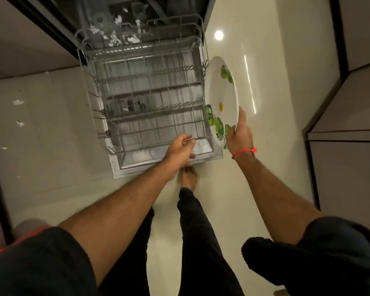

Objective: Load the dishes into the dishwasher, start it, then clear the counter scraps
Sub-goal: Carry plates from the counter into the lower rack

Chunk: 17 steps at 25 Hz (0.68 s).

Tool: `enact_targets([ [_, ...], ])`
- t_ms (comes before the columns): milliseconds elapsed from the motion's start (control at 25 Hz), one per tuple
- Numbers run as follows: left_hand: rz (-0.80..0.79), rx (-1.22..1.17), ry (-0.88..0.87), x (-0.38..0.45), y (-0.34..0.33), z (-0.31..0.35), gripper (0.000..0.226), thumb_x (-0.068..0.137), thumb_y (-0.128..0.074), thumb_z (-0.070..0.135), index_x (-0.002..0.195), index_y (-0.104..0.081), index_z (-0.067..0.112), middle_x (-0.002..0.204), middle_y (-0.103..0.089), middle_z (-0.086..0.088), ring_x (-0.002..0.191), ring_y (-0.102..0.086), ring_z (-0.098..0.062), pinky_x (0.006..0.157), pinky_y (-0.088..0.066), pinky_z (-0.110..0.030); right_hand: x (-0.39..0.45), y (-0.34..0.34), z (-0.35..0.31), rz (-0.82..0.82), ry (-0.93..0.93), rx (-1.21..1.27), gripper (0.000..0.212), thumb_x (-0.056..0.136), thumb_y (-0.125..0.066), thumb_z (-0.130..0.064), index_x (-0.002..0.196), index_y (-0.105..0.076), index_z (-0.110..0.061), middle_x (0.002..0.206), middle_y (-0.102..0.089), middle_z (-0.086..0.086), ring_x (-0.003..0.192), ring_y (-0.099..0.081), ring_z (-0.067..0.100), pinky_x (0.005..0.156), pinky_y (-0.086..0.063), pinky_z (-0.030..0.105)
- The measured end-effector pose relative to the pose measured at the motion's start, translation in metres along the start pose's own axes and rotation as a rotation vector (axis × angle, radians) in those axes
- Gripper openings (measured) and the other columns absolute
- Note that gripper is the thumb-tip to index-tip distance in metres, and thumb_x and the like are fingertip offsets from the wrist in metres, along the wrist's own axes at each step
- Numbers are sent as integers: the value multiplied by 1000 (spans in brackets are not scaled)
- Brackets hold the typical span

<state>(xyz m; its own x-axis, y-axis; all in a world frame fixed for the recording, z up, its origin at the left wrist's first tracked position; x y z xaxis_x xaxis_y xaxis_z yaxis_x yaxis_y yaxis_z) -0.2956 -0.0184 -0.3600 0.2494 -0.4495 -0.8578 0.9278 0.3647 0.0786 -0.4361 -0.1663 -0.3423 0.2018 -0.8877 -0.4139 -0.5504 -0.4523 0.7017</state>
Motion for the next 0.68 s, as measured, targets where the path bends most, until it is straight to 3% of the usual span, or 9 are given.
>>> enact_targets([
  [160,11,-11,29,20,-15,-3,33,105,-51,29,138,-53,27,125,-60,7,101,-69,-17,75,-60,-31,34,-21,12,-66,-72,0,65,92,-39,4,152,-26,-20,116,-64,19,97,-64,34,81,-49,28],
  [320,38,-24,60,29,-14,-1,29,105,-52,29,135,-55,28,125,-62,7,99,-70,-17,75,-60,-32,65,-46,10,-141,-99,-43,64,90,-39,3,149,-30,-21,110,-64,21,93,-63,38,83,-55,40],
  [440,43,-23,69,37,-9,0,30,105,-52,29,135,-55,26,126,-63,7,99,-70,-17,77,-60,-34,86,-59,8,-203,-171,-82,50,92,-41,3,140,-41,-13,117,-61,22,102,-61,39,83,-49,33],
  [600,56,-54,68,43,-3,3,29,105,-52,30,134,-55,27,125,-63,7,98,-69,-17,77,-60,-33,93,-64,19,-262,-253,-62,40,95,-49,-5,134,-45,-10,120,-60,19,98,-60,35,77,-48,29],
  [680,60,-69,59,41,-1,7,28,106,-51,29,134,-56,27,122,-62,7,97,-69,-16,74,-59,-31,85,-66,25,-325,-251,-27,47,94,-59,-11,137,-41,-12,119,-61,14,94,-60,30,79,-52,32],
])
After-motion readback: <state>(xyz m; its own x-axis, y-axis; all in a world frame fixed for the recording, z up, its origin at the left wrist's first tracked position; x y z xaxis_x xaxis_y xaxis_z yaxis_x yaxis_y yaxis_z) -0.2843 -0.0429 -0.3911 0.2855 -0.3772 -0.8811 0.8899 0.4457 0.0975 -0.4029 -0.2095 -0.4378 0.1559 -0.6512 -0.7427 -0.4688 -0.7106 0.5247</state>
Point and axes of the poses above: each hand's wrist, its own x-axis towards the middle knuckle, its own y-axis out of the back of the hand, z = x × y, the point moved 6 cm from there along x, towards the middle knuckle
